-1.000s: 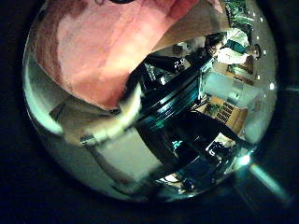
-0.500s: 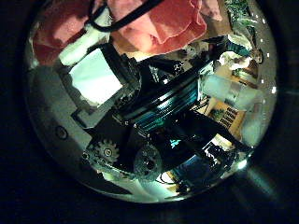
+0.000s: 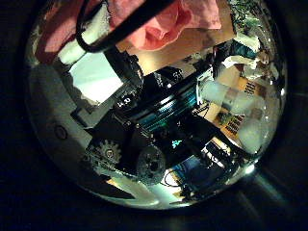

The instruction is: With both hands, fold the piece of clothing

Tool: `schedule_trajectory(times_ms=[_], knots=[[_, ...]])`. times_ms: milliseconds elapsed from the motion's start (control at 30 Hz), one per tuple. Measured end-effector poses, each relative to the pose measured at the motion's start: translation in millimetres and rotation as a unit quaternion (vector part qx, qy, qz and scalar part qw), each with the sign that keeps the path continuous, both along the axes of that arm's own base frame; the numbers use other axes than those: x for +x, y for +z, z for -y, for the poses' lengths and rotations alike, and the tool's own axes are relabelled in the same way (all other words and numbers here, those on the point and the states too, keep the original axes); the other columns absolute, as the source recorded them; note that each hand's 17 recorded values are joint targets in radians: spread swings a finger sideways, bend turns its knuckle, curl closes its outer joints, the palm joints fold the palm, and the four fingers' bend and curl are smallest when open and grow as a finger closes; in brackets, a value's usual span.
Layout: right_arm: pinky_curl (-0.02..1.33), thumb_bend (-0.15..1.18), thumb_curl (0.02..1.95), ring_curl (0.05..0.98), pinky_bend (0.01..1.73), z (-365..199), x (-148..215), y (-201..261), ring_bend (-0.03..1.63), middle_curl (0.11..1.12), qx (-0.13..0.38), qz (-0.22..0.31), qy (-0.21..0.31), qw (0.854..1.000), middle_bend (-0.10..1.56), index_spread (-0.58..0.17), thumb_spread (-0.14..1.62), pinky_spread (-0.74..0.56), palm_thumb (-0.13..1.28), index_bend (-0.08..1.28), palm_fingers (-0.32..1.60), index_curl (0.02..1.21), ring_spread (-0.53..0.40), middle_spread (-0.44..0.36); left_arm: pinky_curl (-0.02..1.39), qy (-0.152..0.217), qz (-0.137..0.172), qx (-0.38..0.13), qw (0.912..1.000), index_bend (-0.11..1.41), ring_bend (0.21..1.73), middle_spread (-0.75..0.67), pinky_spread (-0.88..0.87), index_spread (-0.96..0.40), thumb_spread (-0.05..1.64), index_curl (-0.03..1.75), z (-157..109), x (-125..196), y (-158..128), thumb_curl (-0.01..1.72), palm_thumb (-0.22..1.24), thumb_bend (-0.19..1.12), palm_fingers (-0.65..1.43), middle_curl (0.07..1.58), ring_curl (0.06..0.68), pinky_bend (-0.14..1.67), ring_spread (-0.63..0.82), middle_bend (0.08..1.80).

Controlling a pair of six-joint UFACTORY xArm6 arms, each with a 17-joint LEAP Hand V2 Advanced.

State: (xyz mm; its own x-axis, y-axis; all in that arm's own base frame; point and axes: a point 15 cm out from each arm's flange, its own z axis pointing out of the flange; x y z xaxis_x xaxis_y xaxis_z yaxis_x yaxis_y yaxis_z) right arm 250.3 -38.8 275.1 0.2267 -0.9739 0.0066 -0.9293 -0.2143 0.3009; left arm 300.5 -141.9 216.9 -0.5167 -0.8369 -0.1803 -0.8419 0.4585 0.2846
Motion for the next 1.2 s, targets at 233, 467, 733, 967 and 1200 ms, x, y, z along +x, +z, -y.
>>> schedule_trajectory(times_ms=[233,467,733,967,1200], knots=[[0.22,-0.02,0.33,0.245,0.64,5.0,7.1,-25.0,0.69,0.37,0.001,0.005,-0.008,1.0,0.26,-0.298,1.11,0.3,0.47,0.15,0.24,0.27,-0.046,-0.042,0.56,0.005,0.007,-0.009,0.9999,0.34,1.31,-0.58,-0.64,-0.7,1.03,1.23,-3.7,19.9,25.1,0.5,0.83,-0.02,1.11,0.98,0.481,1.17,-0.49,0.93],[0.22,-0.02,0.33,0.243,0.65,6.3,11.3,-41.2,0.69,0.37,-0.001,-0.012,-0.019,1.0,0.28,-0.296,1.11,0.31,0.48,0.16,0.24,0.27,-0.035,-0.042,0.56,0.005,0.003,-0.012,0.9999,0.3,1.3,-0.6,-0.64,-0.73,1.03,1.3,-13.5,29.5,31.4,0.51,0.82,-0.02,1.11,0.99,0.479,1.17,-0.49,0.91],[0.21,-0.02,0.33,0.241,0.64,7.4,23.6,-52.5,0.69,0.38,-0.003,-0.004,-0.025,1.0,0.28,-0.3,1.11,0.32,0.48,0.16,0.24,0.28,-0.032,-0.043,0.55,0.004,0.011,-0.025,0.9996,0.28,1.31,-0.61,-0.64,-0.74,1.03,1.35,-9.8,46.5,45.1,0.52,0.83,-0.02,1.12,1.0,0.48,1.17,-0.49,0.9],[0.2,-0.02,0.33,0.241,0.63,8.3,29.8,-72.9,0.7,0.38,-0.006,0.002,-0.038,0.999,0.28,-0.3,1.1,0.32,0.48,0.16,0.24,0.29,-0.027,-0.043,0.55,-0.004,0.012,-0.035,0.9993,0.26,1.3,-0.62,-0.63,-0.75,1.03,1.38,-2.5,57.6,62.5,0.53,0.83,-0.02,1.13,1.01,0.479,1.17,-0.48,0.89],[0.19,-0.02,0.33,0.237,0.61,6.5,33.4,-101.2,0.68,0.38,-0.015,-0.013,-0.05,0.999,0.29,-0.298,1.09,0.31,0.49,0.17,0.24,0.3,-0.019,-0.044,0.55,-0.008,0.01,-0.038,0.9992,0.25,1.3,-0.62,-0.63,-0.75,1.04,1.4,-3.3,63.2,69.3,0.53,0.82,-0.02,1.13,1.01,0.478,1.17,-0.49,0.89]])
